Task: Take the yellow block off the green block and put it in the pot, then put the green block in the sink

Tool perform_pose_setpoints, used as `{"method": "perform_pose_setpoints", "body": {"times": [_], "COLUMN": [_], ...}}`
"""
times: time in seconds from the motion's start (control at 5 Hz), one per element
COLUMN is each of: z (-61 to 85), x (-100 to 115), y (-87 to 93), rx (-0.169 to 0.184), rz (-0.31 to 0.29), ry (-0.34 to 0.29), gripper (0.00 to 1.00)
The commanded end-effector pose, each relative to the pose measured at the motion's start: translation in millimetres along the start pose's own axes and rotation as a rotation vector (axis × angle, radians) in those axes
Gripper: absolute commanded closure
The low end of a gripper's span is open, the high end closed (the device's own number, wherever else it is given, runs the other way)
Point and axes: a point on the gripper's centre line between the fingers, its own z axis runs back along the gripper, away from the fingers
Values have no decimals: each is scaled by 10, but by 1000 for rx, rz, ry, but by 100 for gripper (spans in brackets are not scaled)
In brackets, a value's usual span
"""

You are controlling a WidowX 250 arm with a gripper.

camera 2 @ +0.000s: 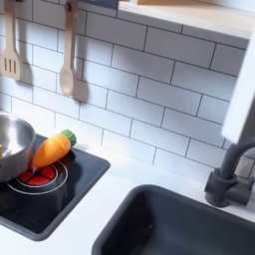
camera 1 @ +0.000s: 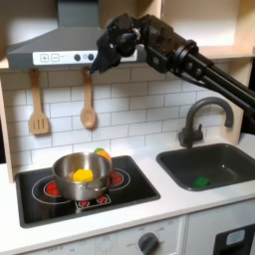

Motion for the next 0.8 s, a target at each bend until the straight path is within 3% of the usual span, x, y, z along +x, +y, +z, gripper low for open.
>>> {"method": "perform_pose_setpoints", "body": {"times": [0.0, 0.6], "z": [-53, -202], "x": [49, 112], "y": [2, -13], "rx": [-5, -15], "rz": [20, 42], "ry": [-1, 9], "gripper": [100, 100]}}
